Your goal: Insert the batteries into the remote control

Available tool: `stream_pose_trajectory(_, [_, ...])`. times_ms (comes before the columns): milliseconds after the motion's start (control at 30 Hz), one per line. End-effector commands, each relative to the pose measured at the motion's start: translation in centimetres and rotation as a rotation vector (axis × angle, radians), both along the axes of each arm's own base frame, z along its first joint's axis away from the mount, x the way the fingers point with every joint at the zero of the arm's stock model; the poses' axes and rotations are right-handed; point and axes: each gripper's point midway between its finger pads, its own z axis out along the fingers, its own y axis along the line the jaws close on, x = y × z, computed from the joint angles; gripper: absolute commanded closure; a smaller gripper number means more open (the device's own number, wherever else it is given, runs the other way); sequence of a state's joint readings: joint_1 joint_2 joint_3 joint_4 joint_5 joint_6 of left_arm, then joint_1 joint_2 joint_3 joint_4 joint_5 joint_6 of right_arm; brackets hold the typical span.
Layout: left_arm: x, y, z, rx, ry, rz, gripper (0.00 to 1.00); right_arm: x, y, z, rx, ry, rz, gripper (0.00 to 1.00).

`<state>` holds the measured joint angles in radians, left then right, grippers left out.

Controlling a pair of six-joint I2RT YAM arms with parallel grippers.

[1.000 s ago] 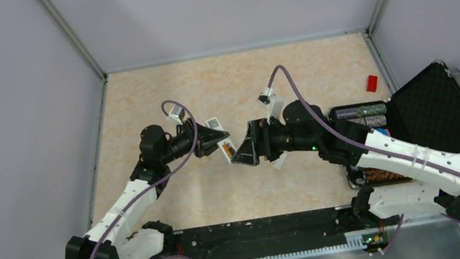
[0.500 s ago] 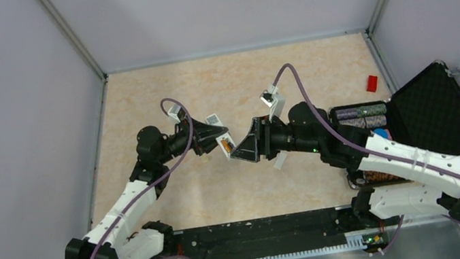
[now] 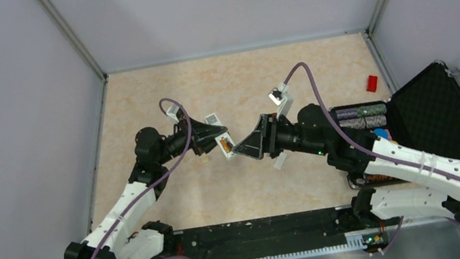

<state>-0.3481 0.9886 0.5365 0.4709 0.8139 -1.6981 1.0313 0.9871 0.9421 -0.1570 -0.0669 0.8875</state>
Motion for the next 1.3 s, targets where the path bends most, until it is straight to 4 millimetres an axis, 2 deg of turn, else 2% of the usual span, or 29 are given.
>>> stream_pose_trajectory(0, [-0.5, 0.1, 2.5, -0.044, -0.101, -0.002, 1.0, 0.3, 0.1, 1.4, 0.045, -0.025, -0.018, 0.44])
stream_pose_trajectory(533, [-0.5, 0.1, 2.4, -0.049, -0.087, -0.001, 1.0, 1.1, 1.0, -0.3, -0.002, 0.0, -0.032, 0.46])
stream_pose_trajectory(900, [-0.8, 0.2, 2.3, -0.047, -0.1, -0.003, 1.0, 1.6, 1.5, -0.7, -0.01, 0.017, -0.04, 0.47])
stream_pose_trajectory(1033, [-0.8, 0.2, 2.1, -0.043, -0.098, -0.001, 1.0, 1.2, 1.8, 0.0, 0.015, 0.012, -0.019, 0.4])
stream_pose_trajectory(1133, [-0.7, 0.2, 2.0, -0.042, -0.093, 0.001, 1.0, 0.7, 1.6, 1.4, 0.062, -0.008, -0.001, 0.32])
stream_pose_trajectory(1267, [-0.6, 0.2, 1.8, -0.039, -0.091, 0.001, 1.0, 0.4, 1.0, 2.2, 0.086, -0.015, -0.004, 0.29])
